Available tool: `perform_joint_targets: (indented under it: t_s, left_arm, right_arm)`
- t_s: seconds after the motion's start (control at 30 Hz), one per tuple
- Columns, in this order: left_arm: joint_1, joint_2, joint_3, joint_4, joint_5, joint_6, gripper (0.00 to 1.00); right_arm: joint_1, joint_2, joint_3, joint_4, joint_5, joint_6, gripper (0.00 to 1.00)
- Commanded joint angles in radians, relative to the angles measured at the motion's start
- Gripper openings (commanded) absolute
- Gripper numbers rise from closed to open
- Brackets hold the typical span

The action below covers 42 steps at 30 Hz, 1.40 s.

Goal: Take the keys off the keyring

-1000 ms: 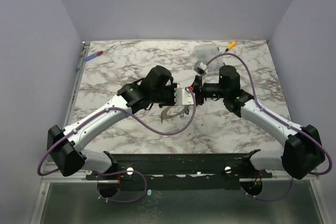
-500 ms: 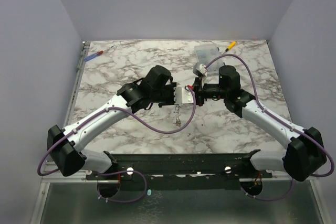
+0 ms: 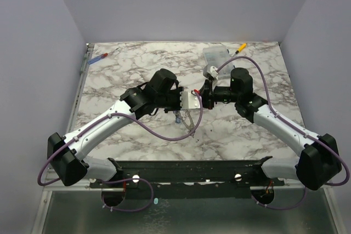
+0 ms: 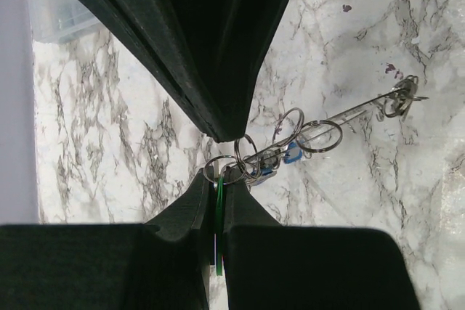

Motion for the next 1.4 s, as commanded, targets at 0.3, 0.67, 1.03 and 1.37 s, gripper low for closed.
perform_joint_targets:
  t_s: [0.3, 0.67, 1.03, 1.37]
  left_arm:
    - [0.002, -0.021, 0.018, -0.008, 0.081, -0.002, 0.00]
    - [0.003, -0.005, 0.033, -0.019, 0.098, 0.002, 0.00]
    - [0.002, 0.013, 0.045, -0.019, 0.110, 0.001, 0.00]
    - [0.003, 0.016, 0.049, -0.019, 0.115, -0.001, 0.00]
  right_arm:
    - [-0.005, 0.025, 0.029, -0.080, -0.084, -0.154, 0.51]
    - [-0.002, 0.043, 0.037, -0.068, -0.096, -0.196, 0.41]
    - [0.013, 0.048, 0.047, -0.086, -0.121, -0.239, 0.44]
    - [0.027, 0.059, 0.039, -0.112, -0.157, -0.273, 0.45]
